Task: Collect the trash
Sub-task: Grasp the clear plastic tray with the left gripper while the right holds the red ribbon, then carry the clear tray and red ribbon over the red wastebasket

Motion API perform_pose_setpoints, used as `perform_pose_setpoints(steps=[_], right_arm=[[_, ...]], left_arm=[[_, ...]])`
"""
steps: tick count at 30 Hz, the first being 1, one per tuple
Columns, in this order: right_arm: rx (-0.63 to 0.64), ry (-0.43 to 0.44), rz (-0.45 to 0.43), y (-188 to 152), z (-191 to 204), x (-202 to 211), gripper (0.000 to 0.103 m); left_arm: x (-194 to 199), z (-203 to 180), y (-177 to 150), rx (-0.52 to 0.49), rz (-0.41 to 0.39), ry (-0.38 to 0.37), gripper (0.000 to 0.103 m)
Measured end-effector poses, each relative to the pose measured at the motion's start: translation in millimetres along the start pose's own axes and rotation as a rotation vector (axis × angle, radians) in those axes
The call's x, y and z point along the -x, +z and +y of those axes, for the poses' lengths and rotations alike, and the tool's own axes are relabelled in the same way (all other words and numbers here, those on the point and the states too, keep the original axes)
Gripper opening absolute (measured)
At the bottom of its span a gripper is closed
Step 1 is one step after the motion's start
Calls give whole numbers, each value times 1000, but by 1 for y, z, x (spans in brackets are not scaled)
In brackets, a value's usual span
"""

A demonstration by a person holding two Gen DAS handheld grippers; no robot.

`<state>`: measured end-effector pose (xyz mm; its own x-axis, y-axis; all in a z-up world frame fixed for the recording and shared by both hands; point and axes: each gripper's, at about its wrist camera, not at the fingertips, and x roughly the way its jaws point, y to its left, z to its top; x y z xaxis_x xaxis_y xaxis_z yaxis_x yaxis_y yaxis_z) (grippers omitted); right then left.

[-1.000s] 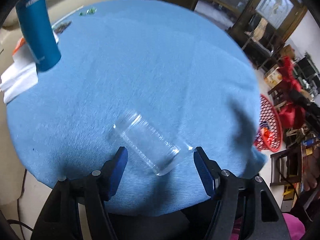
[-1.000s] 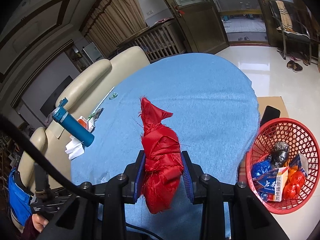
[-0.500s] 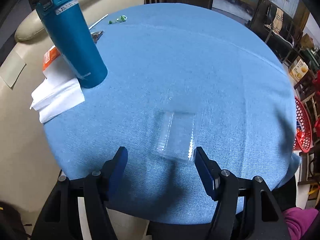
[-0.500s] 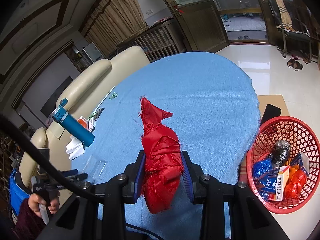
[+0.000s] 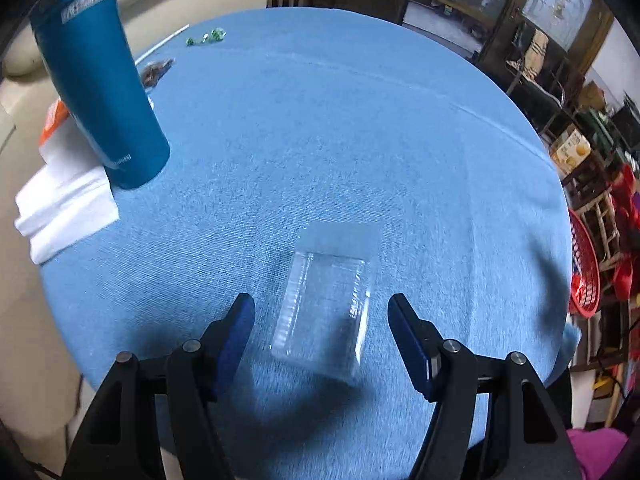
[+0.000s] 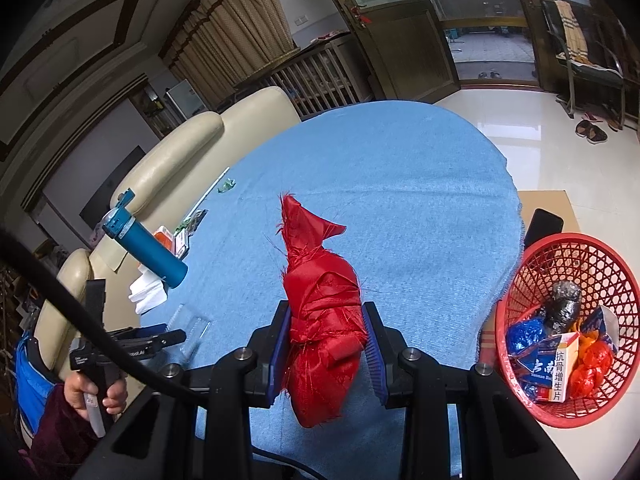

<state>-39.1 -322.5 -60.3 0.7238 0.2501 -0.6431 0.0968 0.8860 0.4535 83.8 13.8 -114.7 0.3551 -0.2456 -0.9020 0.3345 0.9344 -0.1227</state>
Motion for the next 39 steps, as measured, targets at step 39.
perform_pose_setpoints(steps=[39], right_arm=[[-32, -19, -108, 2, -27, 50, 37]], left_arm=[[92, -190, 20, -319, -292, 84, 44]])
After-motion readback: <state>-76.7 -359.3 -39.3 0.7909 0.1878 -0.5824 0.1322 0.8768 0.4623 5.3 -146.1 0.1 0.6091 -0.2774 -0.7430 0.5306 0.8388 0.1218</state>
